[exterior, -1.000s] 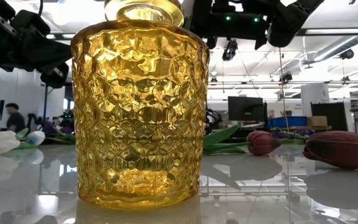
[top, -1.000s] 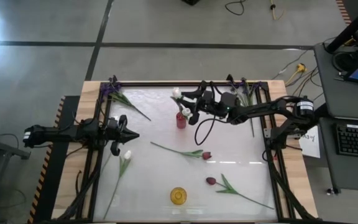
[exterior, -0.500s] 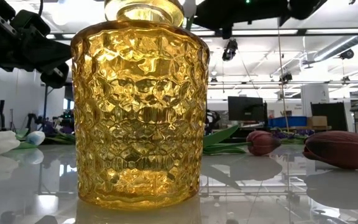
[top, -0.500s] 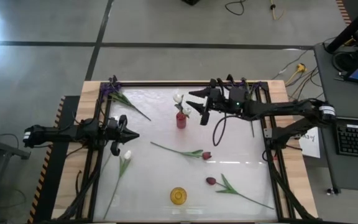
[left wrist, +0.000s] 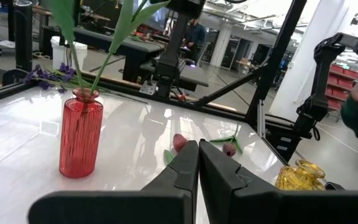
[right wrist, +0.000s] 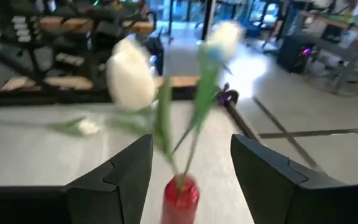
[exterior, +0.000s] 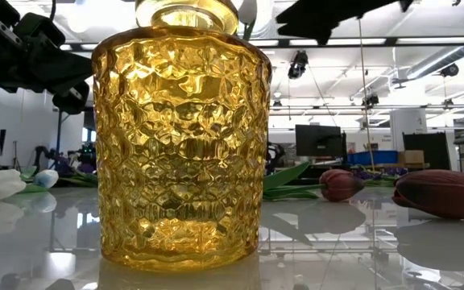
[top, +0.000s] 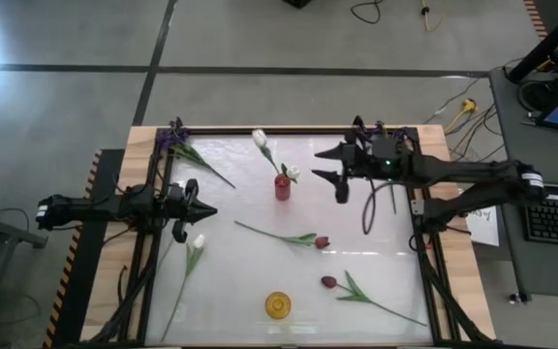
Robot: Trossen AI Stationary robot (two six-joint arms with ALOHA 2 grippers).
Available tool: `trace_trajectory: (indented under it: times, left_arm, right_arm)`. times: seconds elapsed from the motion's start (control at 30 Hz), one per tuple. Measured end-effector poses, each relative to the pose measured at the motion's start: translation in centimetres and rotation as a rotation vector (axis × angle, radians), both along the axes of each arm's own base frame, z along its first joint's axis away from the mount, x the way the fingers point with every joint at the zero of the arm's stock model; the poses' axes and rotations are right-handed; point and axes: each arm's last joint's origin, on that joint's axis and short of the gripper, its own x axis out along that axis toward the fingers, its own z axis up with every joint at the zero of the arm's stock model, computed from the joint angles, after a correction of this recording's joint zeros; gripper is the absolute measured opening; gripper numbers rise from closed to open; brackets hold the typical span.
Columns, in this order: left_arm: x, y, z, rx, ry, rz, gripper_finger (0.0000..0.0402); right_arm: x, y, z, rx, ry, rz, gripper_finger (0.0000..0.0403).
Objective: Sort flowers into vase by color
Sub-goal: Put the bottom white tulip into the red vase
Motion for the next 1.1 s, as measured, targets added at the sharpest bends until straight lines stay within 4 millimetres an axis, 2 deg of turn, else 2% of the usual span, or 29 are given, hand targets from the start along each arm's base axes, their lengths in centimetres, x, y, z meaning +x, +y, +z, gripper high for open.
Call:
trace_trajectory:
  times: [0.13,0.27,0.43,0.67,0.9,0.97,1.1]
  left_arm:
    - [0.0,0.0,0.0,0.000,0.000,0.000,0.0000]
    - [0.0,0.0,0.0,0.000,0.000,0.000,0.0000]
    - [0.0,0.0,0.0,0.000,0.000,0.000,0.0000]
    - [0.0,0.0,0.1,0.039,-0.010,0.001,0.0000]
    - [0.0,0.0,0.2,0.153,-0.032,0.005,0.0000]
    - [0.0,0.0,0.5,0.084,-0.052,0.005,0.0000]
    - [-0.2,0.2,1.9,-0.242,-0.191,0.049,0.0000]
  right_arm:
    - [-0.9,1.7,-0.2,0.011,0.048,0.065,0.0210]
    - [-0.6,4.1,-1.4,0.044,0.090,0.156,0.0205]
    - [0.5,7.5,-3.7,0.084,0.186,0.257,0.0194]
    - [1.5,12.1,-7.1,0.126,0.324,0.262,0.0182]
    - [2.1,15.0,-10.3,0.206,0.445,0.259,0.0178]
    - [2.3,15.3,-10.9,0.219,0.465,0.253,0.0178]
    - [2.6,15.4,-11.6,0.232,0.491,0.237,0.0176]
